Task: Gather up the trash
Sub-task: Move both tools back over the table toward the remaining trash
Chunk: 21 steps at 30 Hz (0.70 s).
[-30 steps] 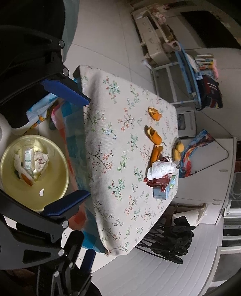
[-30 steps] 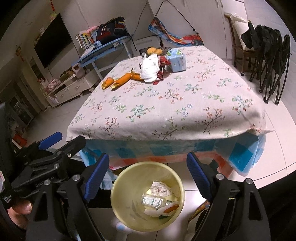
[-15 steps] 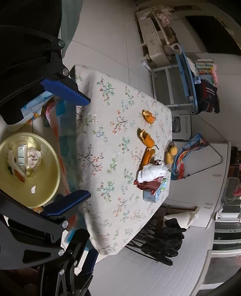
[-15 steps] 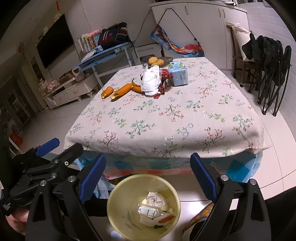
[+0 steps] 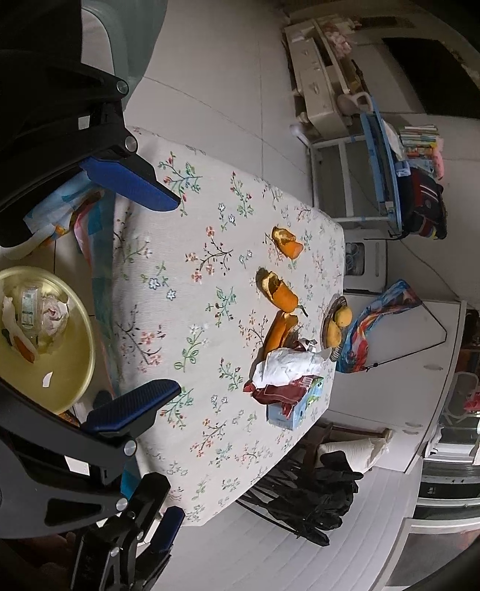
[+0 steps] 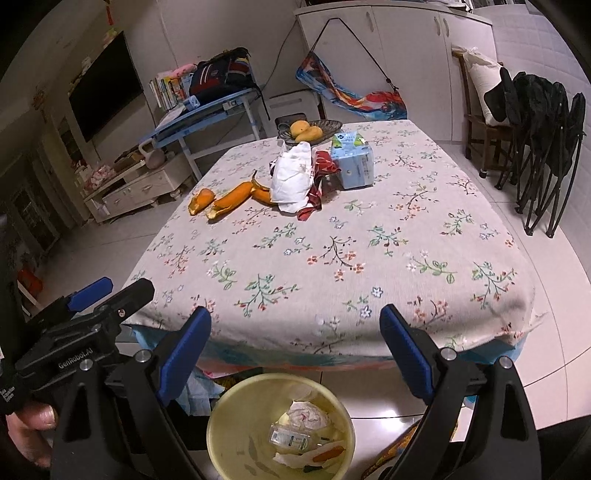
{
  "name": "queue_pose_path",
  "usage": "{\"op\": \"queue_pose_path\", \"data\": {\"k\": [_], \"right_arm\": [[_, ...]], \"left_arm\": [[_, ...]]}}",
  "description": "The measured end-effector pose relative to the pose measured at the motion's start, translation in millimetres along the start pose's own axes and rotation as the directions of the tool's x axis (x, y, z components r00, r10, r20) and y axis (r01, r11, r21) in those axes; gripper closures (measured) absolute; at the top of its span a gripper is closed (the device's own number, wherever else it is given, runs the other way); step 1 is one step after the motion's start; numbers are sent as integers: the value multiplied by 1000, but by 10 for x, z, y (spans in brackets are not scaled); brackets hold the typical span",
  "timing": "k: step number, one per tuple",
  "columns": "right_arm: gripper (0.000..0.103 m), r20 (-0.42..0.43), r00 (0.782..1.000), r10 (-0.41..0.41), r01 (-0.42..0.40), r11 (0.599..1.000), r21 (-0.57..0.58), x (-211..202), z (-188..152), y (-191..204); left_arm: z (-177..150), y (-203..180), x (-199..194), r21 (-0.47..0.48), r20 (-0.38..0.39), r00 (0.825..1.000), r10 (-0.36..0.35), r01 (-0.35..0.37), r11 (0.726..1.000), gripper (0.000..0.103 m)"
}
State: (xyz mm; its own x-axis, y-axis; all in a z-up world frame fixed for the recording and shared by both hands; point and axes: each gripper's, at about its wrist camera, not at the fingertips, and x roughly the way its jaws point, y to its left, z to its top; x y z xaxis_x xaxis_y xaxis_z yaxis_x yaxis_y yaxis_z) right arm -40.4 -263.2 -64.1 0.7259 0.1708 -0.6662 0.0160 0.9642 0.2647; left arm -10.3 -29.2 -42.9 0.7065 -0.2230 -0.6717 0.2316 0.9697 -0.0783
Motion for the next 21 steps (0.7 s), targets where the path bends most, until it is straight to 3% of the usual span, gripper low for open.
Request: {"op": "queue_pose_path", "data": {"k": [21], "right_arm": [[14, 17, 1000, 16, -15, 999, -35, 274, 470, -33]], "left_arm": [[501, 179, 434, -36, -12, 1000, 15, -16, 999, 14]]}}
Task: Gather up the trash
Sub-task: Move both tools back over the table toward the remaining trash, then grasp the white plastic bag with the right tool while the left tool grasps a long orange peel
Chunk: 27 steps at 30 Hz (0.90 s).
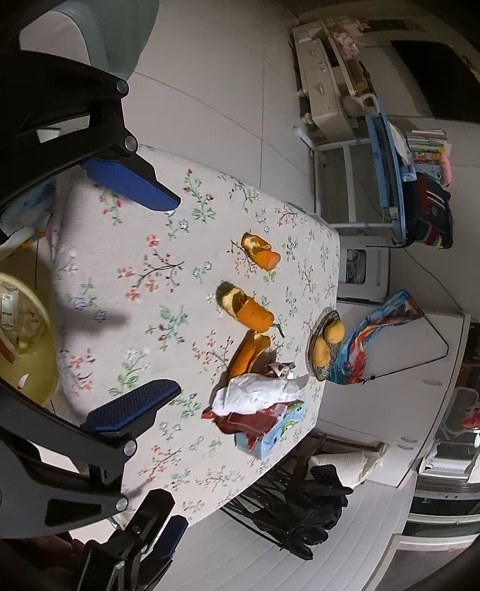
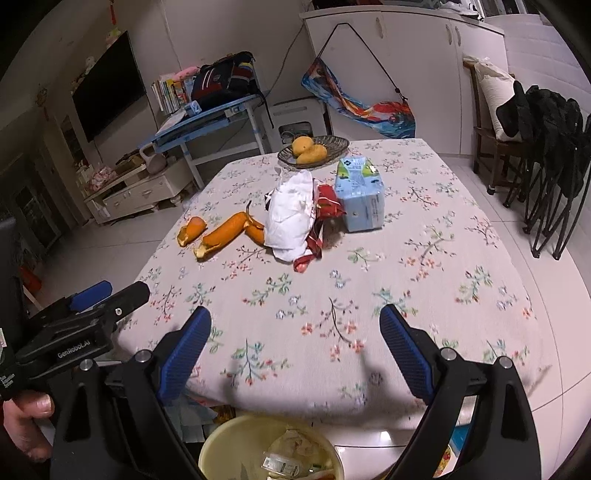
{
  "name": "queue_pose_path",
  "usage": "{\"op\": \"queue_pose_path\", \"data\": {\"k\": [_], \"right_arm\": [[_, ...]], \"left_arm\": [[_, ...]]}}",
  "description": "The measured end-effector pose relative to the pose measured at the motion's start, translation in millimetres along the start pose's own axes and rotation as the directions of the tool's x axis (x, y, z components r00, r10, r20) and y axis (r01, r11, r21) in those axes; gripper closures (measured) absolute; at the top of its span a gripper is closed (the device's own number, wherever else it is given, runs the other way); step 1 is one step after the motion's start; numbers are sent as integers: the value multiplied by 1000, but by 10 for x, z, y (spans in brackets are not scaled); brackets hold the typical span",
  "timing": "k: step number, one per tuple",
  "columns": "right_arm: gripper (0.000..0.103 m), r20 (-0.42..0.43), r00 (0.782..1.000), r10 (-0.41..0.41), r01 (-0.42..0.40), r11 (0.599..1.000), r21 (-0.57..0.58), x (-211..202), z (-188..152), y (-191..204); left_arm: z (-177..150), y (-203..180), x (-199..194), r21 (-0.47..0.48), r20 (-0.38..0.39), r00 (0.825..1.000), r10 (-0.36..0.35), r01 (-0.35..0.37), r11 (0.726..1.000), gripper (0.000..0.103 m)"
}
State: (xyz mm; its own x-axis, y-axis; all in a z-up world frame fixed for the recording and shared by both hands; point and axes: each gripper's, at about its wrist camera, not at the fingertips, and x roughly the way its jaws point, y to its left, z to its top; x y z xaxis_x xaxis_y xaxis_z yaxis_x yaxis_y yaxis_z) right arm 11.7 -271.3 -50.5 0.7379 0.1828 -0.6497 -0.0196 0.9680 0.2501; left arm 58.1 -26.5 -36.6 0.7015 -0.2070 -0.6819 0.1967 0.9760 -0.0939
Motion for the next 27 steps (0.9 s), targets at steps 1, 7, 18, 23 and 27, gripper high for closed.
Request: {"op": "queue_pose_path", "data": {"k": [1, 7, 18, 23, 27], "right_arm": [[14, -1, 1000, 3, -3, 1000, -1, 20, 13, 4], [14, 24, 997, 71, -70, 996, -52, 96, 144, 175], [24, 13, 995, 99, -96, 984, -150, 602, 558, 486], [29, -21, 999, 42, -45, 987, -154, 870, 641, 465], [44, -67, 998, -8, -1, 990, -138, 1116, 644, 325]], "left_arm": [[16, 4, 20, -1, -1, 1000, 0, 0, 1000, 14], [127, 52, 86, -10, 11, 1000, 29, -28, 1000, 14], [134, 408, 54, -173, 24, 997, 73, -68, 983, 14], [142, 337, 83, -130, 17, 998, 67, -65, 989, 14], [171, 310, 152, -123, 5, 999, 53, -52, 991, 13]]}}
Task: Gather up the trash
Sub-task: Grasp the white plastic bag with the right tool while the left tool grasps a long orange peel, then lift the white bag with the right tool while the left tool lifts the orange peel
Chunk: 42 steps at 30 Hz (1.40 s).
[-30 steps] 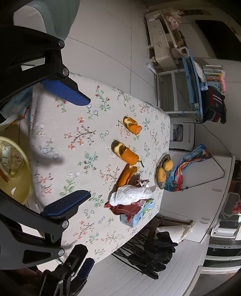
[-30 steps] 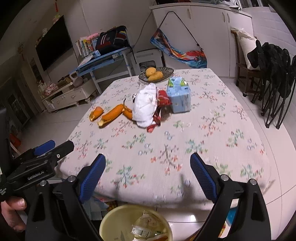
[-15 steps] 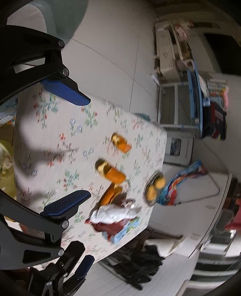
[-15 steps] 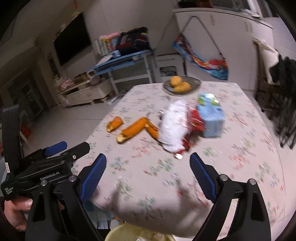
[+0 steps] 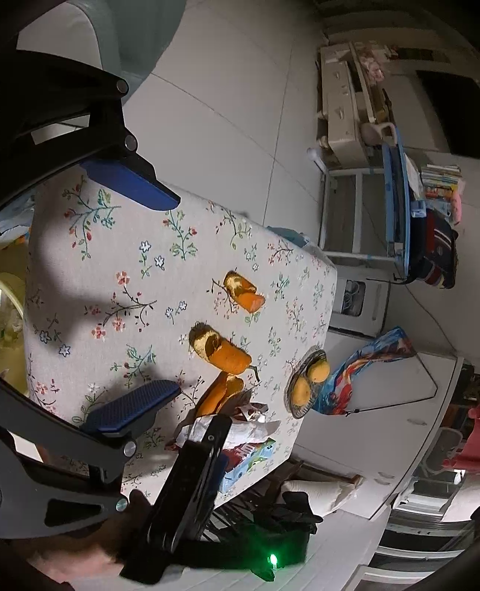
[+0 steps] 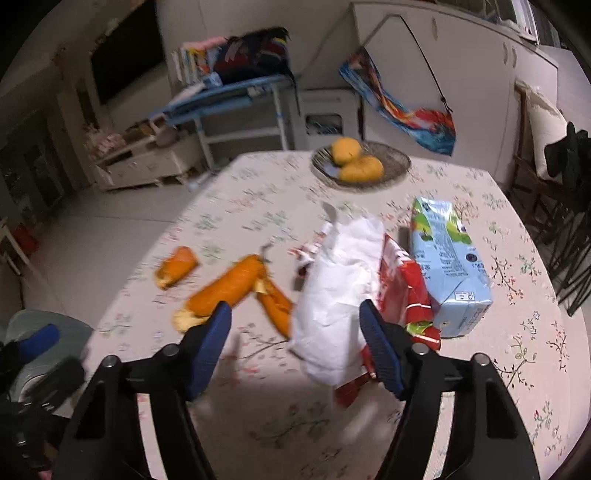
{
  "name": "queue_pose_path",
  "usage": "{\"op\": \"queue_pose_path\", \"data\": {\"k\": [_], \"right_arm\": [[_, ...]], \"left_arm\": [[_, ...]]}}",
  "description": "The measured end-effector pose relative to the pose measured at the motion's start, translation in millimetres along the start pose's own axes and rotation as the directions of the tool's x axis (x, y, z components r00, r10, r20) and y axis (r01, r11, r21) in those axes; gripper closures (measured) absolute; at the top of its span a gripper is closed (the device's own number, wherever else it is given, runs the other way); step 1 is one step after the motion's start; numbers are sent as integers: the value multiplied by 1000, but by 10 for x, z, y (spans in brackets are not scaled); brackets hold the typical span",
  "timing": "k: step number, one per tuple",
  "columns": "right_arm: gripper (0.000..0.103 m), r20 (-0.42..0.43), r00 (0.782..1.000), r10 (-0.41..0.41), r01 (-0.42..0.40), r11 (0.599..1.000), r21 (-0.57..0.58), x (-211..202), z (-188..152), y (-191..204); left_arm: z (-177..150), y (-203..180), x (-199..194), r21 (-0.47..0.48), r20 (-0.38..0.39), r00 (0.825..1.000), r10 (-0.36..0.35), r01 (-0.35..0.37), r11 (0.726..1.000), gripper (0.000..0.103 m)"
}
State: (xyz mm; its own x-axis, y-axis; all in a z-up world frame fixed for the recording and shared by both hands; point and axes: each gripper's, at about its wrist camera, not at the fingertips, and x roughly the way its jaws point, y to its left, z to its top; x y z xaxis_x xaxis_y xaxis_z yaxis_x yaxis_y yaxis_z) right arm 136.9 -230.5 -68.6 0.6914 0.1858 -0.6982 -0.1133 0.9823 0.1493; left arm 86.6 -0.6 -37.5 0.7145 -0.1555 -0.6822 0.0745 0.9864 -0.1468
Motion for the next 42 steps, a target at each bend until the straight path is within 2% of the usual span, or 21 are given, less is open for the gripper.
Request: {"op": "queue_pose_path", "data": {"k": [2, 4, 6, 8, 14, 19, 25, 30, 32, 33, 35, 42], "right_arm": [[54, -30, 1000, 1, 0, 1000, 18, 89, -16, -81], [73, -42, 999, 8, -7, 1000, 27, 122, -33, -128], [87, -48, 999, 22, -20, 999, 32, 124, -32, -151], [95, -45, 998, 33, -31, 999, 38, 108, -32, -183], [98, -6, 995, 96, -96, 993, 70, -87, -30, -219], [98, 37, 988, 147, -150, 984, 94, -463, -133, -263], [98, -3, 986, 165, -162, 970, 180, -593, -379, -472], [98, -32, 985, 167, -157, 967, 198, -546, -461, -544], [98, -34, 985, 169, -159, 966, 206, -545, -472, -566], [98, -34, 984, 173, -162, 964, 211, -536, -466, -570], [98, -37, 983, 178, -166, 962, 216, -538, -498, -579], [98, -50, 983, 175, -160, 960, 229, -604, -568, -564]], "left_arm": [[20, -24, 46, 2, -9, 1000, -4, 4, 1000, 13], [34, -65, 91, 12, -13, 1000, -8, 8, 1000, 13], [60, -121, 166, 33, -23, 1000, -8, 9, 999, 13], [81, -162, 239, 47, -33, 999, -10, 11, 999, 13], [219, -279, 476, 72, -57, 998, -28, 32, 997, 13], [358, -444, 759, 120, -94, 994, -49, 60, 991, 13], [489, -680, 1071, 221, -115, 993, -15, 41, 974, 15], [509, -737, 1211, 237, -150, 988, -29, 64, 969, 31], [477, -754, 1247, 250, -172, 984, -38, 81, 965, 47], [462, -762, 1256, 254, -181, 982, -44, 90, 963, 51], [431, -762, 1258, 251, -194, 979, -57, 106, 962, 76], [343, -589, 1047, 179, -233, 966, -115, 158, 971, 81]]}}
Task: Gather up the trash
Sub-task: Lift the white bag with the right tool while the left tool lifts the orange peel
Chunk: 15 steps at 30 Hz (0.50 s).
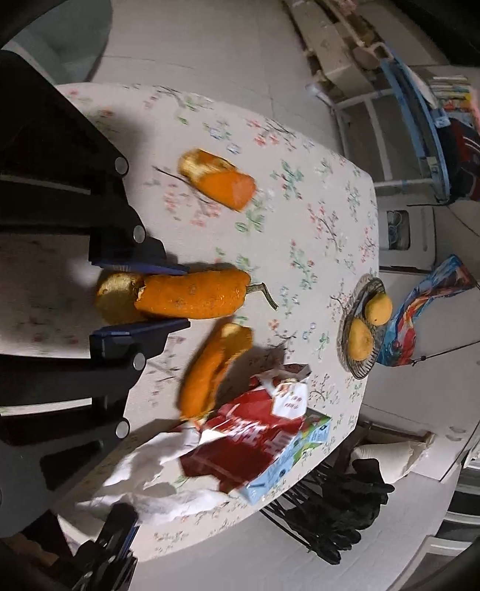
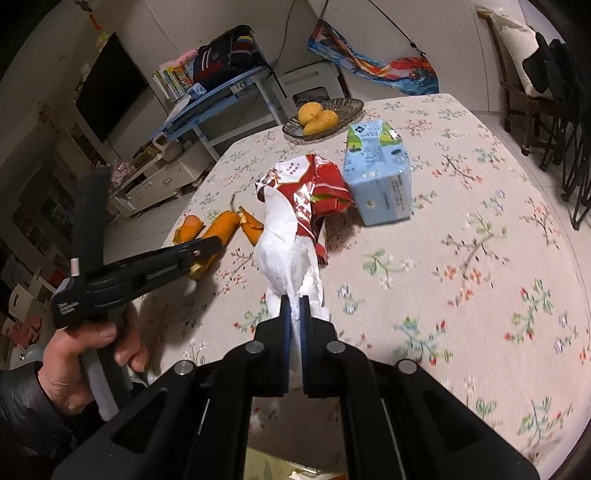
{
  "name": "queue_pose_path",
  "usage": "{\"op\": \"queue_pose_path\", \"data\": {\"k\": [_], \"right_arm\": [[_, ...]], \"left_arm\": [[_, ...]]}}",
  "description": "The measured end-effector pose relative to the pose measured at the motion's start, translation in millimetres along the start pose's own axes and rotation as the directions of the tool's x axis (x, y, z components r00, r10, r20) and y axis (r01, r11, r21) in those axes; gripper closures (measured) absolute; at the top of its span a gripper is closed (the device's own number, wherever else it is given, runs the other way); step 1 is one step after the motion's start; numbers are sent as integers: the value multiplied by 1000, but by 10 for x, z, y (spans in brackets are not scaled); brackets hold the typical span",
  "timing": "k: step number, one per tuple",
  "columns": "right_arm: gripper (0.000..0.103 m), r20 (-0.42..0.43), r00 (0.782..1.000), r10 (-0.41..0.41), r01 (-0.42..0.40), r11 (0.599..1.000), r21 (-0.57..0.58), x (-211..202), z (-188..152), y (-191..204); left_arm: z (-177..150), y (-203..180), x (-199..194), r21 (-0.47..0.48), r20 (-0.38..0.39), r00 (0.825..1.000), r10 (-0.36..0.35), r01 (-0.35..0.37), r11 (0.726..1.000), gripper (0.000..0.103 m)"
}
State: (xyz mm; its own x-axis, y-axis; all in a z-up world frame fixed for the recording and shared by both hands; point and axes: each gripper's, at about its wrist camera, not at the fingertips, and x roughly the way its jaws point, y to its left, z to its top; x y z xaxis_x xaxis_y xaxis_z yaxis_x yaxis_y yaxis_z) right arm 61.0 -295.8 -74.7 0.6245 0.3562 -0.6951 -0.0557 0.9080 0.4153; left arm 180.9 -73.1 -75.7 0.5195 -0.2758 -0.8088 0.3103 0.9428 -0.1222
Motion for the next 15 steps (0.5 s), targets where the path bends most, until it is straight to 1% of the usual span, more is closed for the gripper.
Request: {"op": "queue_pose_path", "data": {"k": [3, 6, 7, 8, 9, 10, 11, 15], "right_arm": [[98, -11, 1000, 4, -3, 1000, 17, -34, -96, -13], [94, -19, 1000, -5, 5, 1000, 10, -30, -147, 7], [86, -20, 1000, -9, 9, 1000, 8, -22, -144, 6], [78, -15, 1000, -4, 5, 1000, 15, -20, -129, -6], [61, -1, 1000, -4, 4, 1000, 26, -26, -116, -15], [52, 20, 1000, -7, 6, 999, 35, -40, -103, -24], [52, 32, 999, -8, 7, 999, 37, -53, -98, -27], [51, 49, 999, -16, 15, 999, 32, -21, -73, -6]], "left_arm": [[-147, 40, -119, -16, -27, 999, -26, 26, 1000, 81], [-264, 43, -165, -6, -49, 998, -27, 27, 1000, 80], [-277, 32, -172, -1, -46, 999, -20, 20, 1000, 78], [-277, 27, -182, 2, -44, 999, -14, 14, 1000, 72], [-271, 20, -183, 5, -41, 999, -3, 3, 1000, 67], [-266, 26, -190, 4, -35, 999, 8, -8, 1000, 58], [-261, 32, -201, 0, -23, 1000, 20, -20, 1000, 53], [-221, 16, -160, 8, -15, 999, 41, -41, 999, 51]]}}
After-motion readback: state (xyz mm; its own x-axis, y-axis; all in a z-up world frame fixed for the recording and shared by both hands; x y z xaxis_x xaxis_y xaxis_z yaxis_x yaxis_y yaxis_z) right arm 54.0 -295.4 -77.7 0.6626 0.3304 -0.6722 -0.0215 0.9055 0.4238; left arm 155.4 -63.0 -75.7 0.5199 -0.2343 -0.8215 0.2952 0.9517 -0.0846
